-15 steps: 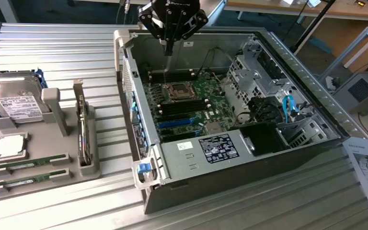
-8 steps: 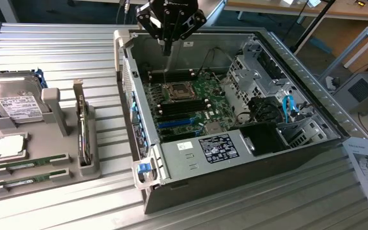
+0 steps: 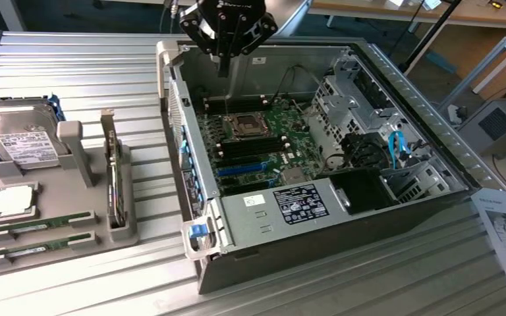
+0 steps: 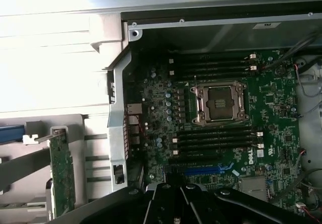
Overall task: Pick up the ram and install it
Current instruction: 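Reach for the ram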
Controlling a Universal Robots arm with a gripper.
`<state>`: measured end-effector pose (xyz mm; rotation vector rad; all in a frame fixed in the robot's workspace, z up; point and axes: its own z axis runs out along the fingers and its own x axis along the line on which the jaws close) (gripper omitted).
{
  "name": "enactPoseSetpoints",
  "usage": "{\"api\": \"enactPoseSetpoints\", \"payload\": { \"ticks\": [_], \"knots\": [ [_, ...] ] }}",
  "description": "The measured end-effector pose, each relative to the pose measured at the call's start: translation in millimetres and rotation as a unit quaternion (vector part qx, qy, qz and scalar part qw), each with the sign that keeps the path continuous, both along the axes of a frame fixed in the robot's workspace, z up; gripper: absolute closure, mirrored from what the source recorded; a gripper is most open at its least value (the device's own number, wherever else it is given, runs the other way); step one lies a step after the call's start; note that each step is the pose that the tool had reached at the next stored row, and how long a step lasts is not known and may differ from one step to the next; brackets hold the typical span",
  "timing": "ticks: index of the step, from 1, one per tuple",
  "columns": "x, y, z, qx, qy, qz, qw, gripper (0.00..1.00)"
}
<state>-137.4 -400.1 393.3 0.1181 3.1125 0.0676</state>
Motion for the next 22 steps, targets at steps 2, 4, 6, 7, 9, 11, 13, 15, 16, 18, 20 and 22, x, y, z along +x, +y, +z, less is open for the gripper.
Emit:
{"api": "enactPoseSetpoints", "payload": {
  "ticks": [2, 4, 6, 7, 9, 11, 13, 15, 16, 18, 20, 22],
  "knots": [
    [-4.7, -0.2, 0.0, 0.0, 0.0, 0.0, 1.0, 0.89],
    [-8.8, -0.4, 0.0, 0.0, 0.0, 0.0, 1.0, 0.89],
    [-12.0, -0.5, 0.0, 0.0, 0.0, 0.0, 1.0, 0.89],
    [-13.2, -0.6, 0.0, 0.0, 0.0, 0.0, 1.0, 0.89],
    [-16.1, -0.7, 0.0, -0.0001, 0.0, 0.0, 1.0, 0.89],
    [-20.4, -1.0, 0.0, -0.0001, 0.0, 0.0, 1.0, 0.89],
    [-24.9, -1.4, 0.0, 0.0, 0.0, 0.0, 1.0, 0.89],
    [-30.1, -1.9, 0.0, -0.0001, 0.0, 0.0, 1.0, 0.89],
    [-31.9, -2.1, 0.0, -0.0001, 0.0, 0.0, 1.0, 0.89],
    [-36.2, -2.7, 0.0, -0.0001, 0.0, 0.0, 1.0, 0.89],
    [-39.7, -3.2, 0.0, -0.0001, 0.0, 0.0, 1.0, 0.89],
    [-43.4, -3.9, 0.0, 0.0, 0.0, 0.0, 1.0, 0.89]
  ]
}}
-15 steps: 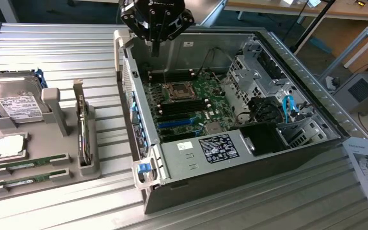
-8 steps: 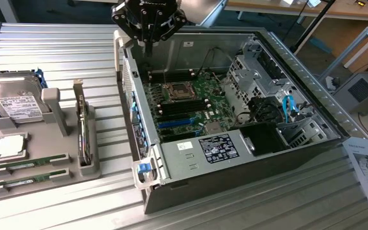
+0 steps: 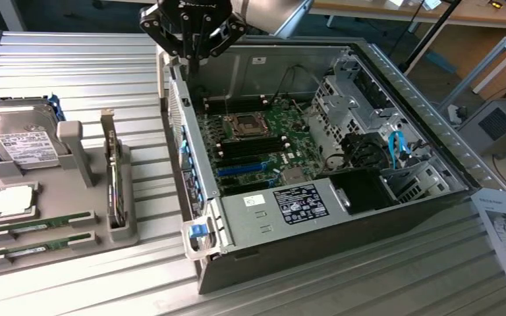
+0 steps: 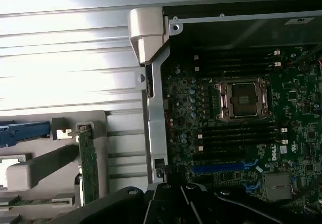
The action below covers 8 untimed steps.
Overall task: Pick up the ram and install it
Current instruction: 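Reach for the ram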
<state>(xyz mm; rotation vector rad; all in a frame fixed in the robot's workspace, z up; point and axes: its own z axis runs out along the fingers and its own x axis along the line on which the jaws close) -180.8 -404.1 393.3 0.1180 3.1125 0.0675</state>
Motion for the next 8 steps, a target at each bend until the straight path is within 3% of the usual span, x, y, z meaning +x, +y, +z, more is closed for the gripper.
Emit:
{"api": "enactPoseSetpoints", "payload": {
  "ticks": [8],
  "knots": [
    [-13.4, -3.0, 0.0, -0.0001, 0.0, 0.0, 1.0, 0.89]
  ]
}}
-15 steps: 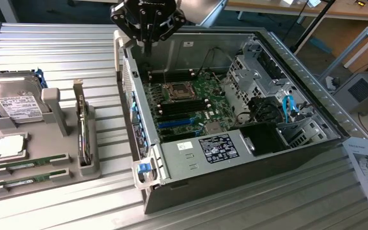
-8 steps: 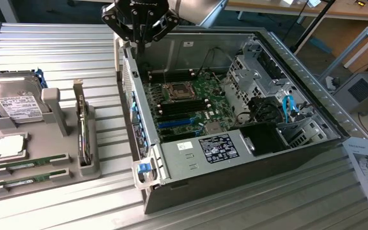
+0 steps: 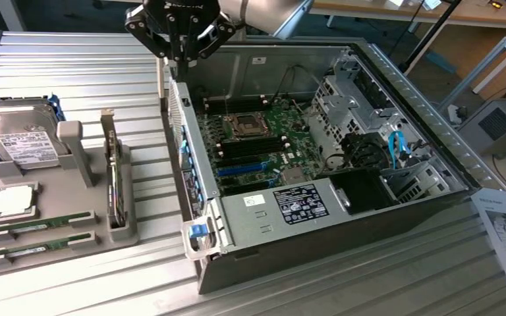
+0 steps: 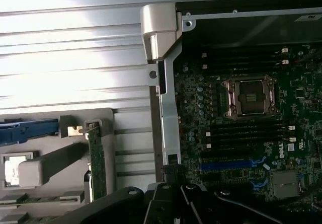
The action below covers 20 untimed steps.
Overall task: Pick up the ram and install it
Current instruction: 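Reach for the ram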
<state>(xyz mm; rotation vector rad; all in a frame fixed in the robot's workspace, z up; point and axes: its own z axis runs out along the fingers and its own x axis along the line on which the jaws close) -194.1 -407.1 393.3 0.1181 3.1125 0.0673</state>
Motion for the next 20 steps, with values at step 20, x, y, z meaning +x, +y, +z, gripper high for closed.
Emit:
{"api": "enactPoseSetpoints", "payload": {
  "ticks": [20],
  "knots": [
    [-60.4, -10.3, -0.1, -0.0016, 0.0, 0.0, 1.0, 0.89]
  ]
}}
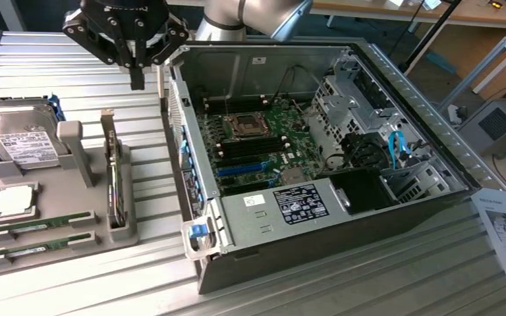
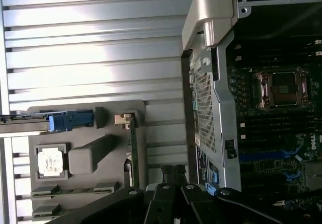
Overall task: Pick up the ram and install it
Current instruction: 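Reach for the ram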
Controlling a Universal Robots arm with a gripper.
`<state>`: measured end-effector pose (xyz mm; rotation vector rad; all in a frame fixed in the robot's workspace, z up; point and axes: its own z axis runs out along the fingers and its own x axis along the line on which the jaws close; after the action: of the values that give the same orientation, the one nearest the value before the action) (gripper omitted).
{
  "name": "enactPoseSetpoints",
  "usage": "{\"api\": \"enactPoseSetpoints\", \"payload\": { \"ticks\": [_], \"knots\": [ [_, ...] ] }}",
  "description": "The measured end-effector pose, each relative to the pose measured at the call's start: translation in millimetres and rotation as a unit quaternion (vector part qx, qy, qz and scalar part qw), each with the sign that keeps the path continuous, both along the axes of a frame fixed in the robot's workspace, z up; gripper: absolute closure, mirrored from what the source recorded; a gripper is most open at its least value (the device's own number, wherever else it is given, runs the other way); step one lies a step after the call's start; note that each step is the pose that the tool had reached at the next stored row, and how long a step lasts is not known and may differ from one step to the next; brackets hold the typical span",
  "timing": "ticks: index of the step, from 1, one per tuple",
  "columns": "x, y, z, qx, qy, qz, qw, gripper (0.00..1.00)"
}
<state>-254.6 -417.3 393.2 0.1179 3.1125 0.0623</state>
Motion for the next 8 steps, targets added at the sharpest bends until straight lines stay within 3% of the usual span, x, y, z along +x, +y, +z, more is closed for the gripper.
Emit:
{"api": "enactPoseSetpoints", "payload": {
  "ticks": [8],
  "knots": [
    [-18.8, -4.3, 0.0, -0.0004, 0.0, 0.0, 1.0, 0.89]
  ]
}}
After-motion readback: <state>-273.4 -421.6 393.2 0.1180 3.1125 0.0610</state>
